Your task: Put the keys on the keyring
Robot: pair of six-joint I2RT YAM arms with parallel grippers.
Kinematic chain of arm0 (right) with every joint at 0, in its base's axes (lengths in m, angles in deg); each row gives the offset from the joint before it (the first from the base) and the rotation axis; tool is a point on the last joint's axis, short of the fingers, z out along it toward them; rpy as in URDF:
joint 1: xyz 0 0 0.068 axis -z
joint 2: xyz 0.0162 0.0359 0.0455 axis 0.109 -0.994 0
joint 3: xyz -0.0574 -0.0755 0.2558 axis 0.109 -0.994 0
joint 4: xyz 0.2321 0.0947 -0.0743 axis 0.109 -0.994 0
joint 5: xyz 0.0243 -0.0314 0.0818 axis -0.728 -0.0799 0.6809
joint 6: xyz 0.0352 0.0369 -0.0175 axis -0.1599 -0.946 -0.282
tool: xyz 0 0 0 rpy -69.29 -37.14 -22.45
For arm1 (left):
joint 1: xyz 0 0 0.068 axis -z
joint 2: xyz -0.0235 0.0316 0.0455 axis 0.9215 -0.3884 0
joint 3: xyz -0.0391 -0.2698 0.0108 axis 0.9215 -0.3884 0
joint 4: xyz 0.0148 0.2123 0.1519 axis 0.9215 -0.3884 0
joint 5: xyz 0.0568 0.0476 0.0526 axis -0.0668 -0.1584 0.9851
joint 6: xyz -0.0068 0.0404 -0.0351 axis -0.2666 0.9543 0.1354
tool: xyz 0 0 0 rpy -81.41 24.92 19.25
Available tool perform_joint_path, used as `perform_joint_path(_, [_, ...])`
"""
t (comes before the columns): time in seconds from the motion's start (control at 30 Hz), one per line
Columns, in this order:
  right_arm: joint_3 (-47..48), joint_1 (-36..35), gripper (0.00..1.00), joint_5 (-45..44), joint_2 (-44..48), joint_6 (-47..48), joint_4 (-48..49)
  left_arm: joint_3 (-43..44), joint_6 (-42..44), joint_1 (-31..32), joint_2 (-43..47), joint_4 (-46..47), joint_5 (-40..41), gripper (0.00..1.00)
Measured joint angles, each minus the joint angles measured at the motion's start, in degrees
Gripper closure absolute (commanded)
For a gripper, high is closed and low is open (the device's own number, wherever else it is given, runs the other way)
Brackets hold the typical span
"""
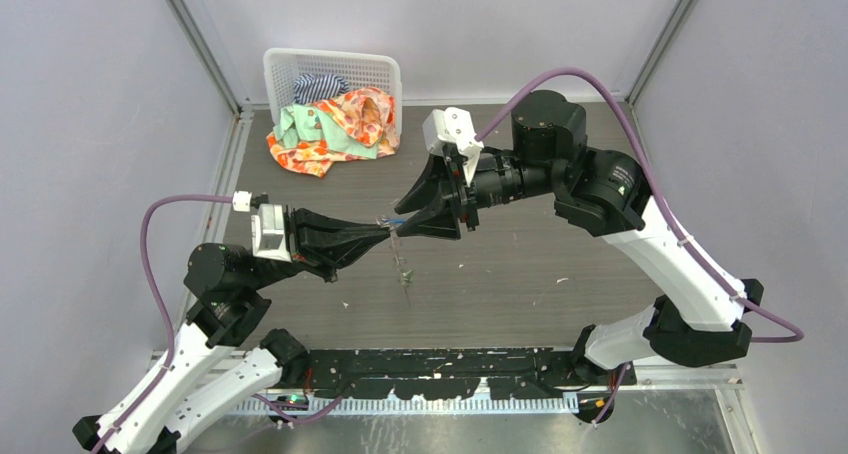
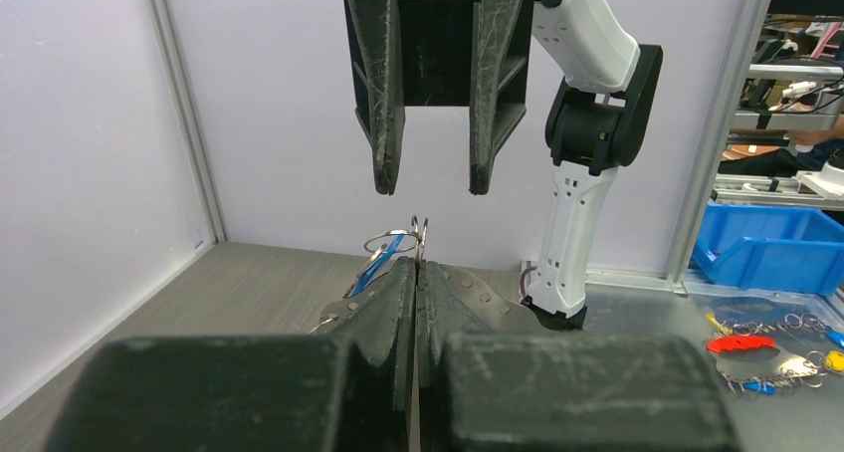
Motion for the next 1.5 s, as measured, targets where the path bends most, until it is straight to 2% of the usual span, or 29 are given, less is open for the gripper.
perform_joint_path(1.17, [-0.76,0.00,0.71,1.14,-1.31,0.42,0.00,0.24,-0.02,-0.37,-0.37,0.00,-0.35,1.00])
perform_joint_path(1.37, [-1.03,0.00,0.79,1.53,-1.66,0.39,0.15,0.24,-0.04,-0.37,-0.37,0.00,-0.35,1.00])
perform_joint_path(1.43, [-1.03,0.00,0.86,1.60,-1.77,0.37,0.31,0.24,-0.04,-0.37,-0.37,0.00,-0.35,1.00])
perform_joint_path(1.5, [-1.03,0.00,0.99,1.66,-1.86,0.37,0.39,0.24,-0.04,-0.37,-0.37,0.00,-0.37,1.00])
